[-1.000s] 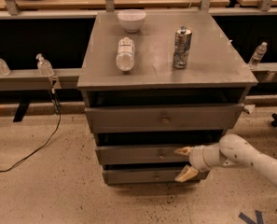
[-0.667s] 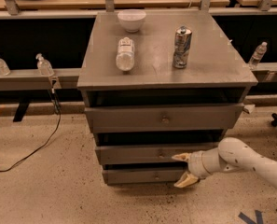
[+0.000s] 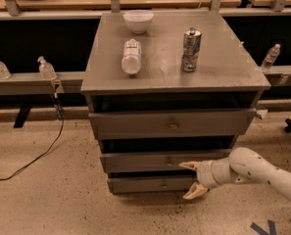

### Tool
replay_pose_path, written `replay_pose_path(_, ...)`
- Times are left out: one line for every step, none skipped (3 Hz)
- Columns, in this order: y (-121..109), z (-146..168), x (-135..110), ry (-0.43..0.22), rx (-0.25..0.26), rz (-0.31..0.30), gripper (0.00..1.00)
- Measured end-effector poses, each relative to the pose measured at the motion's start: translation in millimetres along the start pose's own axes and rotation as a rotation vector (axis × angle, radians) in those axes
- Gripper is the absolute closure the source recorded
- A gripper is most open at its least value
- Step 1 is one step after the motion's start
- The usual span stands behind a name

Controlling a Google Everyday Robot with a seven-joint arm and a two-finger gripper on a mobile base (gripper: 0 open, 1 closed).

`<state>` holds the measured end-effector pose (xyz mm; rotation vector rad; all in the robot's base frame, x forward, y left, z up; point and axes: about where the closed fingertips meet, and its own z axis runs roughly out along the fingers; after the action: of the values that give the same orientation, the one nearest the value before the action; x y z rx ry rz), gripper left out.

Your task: Open middle drawer

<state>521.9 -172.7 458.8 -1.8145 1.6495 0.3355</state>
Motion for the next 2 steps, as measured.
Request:
replay_pose_path(-21, -2, 3, 0.016, 0.074, -0.017, 0.25)
replay_pose_path(-47, 4, 10, 0.041, 0.144, -0.017, 0.25)
